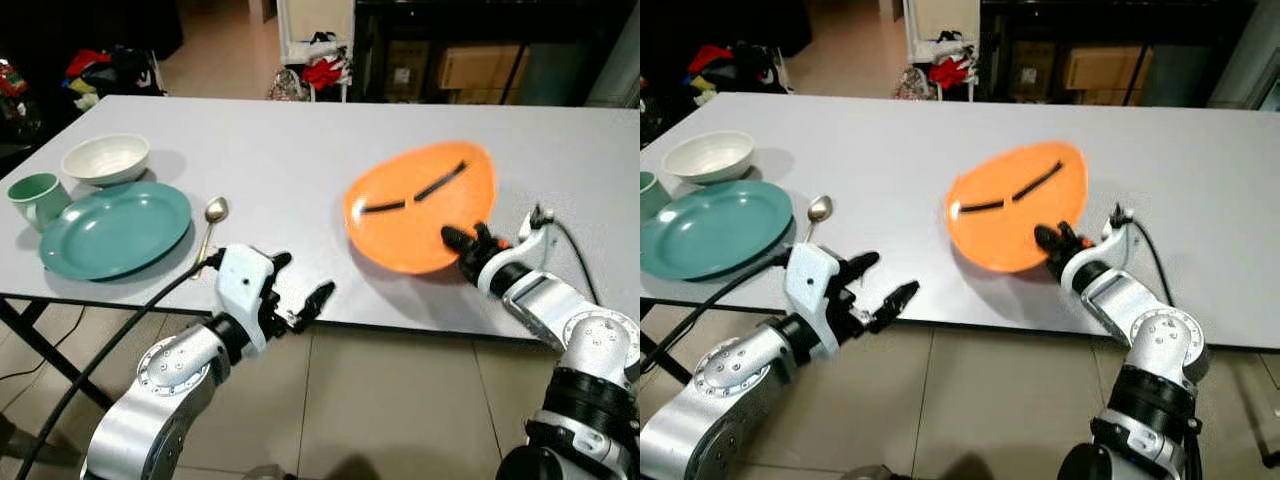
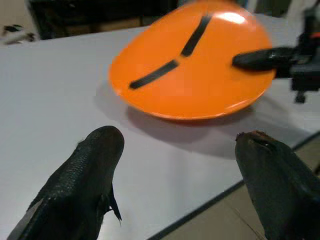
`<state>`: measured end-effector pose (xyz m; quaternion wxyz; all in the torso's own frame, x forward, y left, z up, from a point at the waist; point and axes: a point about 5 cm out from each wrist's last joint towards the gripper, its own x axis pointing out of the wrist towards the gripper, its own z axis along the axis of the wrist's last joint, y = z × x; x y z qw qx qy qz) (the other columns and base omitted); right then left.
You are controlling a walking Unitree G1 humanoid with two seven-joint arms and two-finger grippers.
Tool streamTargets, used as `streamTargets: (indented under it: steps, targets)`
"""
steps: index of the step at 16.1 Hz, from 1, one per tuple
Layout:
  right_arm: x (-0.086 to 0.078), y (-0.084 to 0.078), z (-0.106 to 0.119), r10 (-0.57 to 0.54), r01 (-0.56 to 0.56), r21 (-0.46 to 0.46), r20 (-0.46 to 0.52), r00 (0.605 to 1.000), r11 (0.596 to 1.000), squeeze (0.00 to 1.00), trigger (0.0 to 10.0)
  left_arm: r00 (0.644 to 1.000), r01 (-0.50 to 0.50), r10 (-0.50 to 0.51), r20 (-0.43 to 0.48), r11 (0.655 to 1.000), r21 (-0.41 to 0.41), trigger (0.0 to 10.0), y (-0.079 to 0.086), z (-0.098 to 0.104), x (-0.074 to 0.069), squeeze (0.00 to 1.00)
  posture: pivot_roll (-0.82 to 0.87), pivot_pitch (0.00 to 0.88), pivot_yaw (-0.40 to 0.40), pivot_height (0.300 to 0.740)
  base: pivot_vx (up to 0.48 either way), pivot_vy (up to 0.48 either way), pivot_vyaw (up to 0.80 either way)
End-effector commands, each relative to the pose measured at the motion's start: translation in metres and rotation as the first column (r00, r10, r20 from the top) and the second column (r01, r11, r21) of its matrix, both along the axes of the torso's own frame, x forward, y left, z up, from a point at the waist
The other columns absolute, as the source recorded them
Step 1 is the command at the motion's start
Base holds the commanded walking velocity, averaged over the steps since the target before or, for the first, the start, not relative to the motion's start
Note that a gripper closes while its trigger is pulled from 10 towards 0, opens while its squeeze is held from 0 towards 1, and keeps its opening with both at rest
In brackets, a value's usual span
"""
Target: Setting the table
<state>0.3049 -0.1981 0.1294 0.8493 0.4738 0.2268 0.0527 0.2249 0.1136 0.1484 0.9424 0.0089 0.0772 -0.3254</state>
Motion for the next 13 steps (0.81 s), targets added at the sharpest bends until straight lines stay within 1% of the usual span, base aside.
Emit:
streamTargets:
  steps: [1, 2, 4, 6, 7, 8, 9, 10, 11, 13]
  targets:
    - [0.007, 0.006, 0.010, 0.032, -0.033, 0.061, 0.030, 0.999, 0.998, 0.00, 10.0, 1.000, 0.019, -0.019, 0.002, 1.000, 0.010, 10.0, -0.001, 0.004, 0.000, 0.00, 0.05, 0.017, 0.061, 0.740, 0.000, 0.000, 0.00]
    - [0.008, 0.006, 0.005, 0.024, -0.024, 0.083, -0.003, 1.000, 0.996, 0.00, 10.0, 1.000, 0.024, -0.024, 0.000, 1.000, 0.014, 10.0, -0.001, 0.004, -0.001, 0.00, 0.06, 0.020, 0.062, 0.740, 0.000, 0.000, 0.00]
    - [0.008, 0.003, -0.002, -0.001, 0.005, 0.070, -0.057, 0.998, 0.998, 0.00, 10.0, 1.000, 0.028, -0.028, -0.005, 0.999, 0.028, 10.0, 0.001, 0.005, -0.002, 0.00, 0.06, 0.021, 0.063, 0.740, 0.000, 0.000, 0.00]
    - [0.008, 0.004, -0.005, 0.002, 0.006, 0.089, -0.090, 0.996, 0.996, 0.00, 10.0, 0.999, 0.032, -0.031, -0.010, 0.999, 0.030, 10.0, 0.002, 0.006, -0.002, 0.00, 0.06, 0.023, 0.064, 0.740, 0.000, 0.000, 0.00]
    - [0.008, 0.004, -0.006, 0.002, 0.006, 0.084, -0.102, 0.995, 0.996, 0.00, 10.0, 0.999, 0.033, -0.033, -0.010, 0.999, 0.030, 10.0, 0.002, 0.006, -0.002, 0.00, 0.06, 0.023, 0.068, 0.740, 0.000, 0.000, 0.00]
    - [0.008, 0.002, -0.009, -0.006, 0.016, 0.085, -0.121, 0.993, 0.996, 0.14, 10.0, 0.999, 0.035, -0.035, -0.012, 0.999, 0.032, 10.0, 0.002, 0.006, -0.002, 0.00, 0.06, 0.023, 0.068, 0.740, 0.000, 0.000, 0.00]
    - [0.009, -0.002, -0.010, -0.030, 0.042, 0.089, -0.129, 0.991, 0.995, 0.47, 10.0, 0.999, 0.037, -0.037, -0.012, 0.999, 0.033, 10.0, 0.001, 0.007, -0.002, 0.00, 0.06, 0.025, 0.072, 0.740, 0.000, 0.000, 0.00]
    - [0.010, -0.004, -0.010, -0.041, 0.053, 0.095, -0.131, 0.990, 0.994, 0.53, 10.0, 0.999, 0.038, -0.038, -0.012, 0.999, 0.033, 10.0, 0.001, 0.007, -0.002, 0.00, 0.06, 0.025, 0.072, 0.740, 0.000, 0.000, 0.00]
    - [0.011, -0.008, -0.011, -0.054, 0.067, 0.091, -0.141, 0.989, 0.994, 0.71, 10.0, 0.999, 0.040, -0.039, -0.014, 0.999, 0.034, 10.0, 0.001, 0.007, -0.002, 0.00, 0.07, 0.024, 0.074, 0.740, 0.000, 0.000, 0.00]
    - [0.010, -0.014, -0.010, -0.079, 0.092, 0.086, -0.146, 0.986, 0.992, 0.84, 10.0, 0.999, 0.041, -0.040, -0.016, 0.999, 0.035, 10.0, 0.001, 0.007, -0.002, 0.00, 0.06, 0.024, 0.075, 0.740, 0.000, 0.000, 0.00]
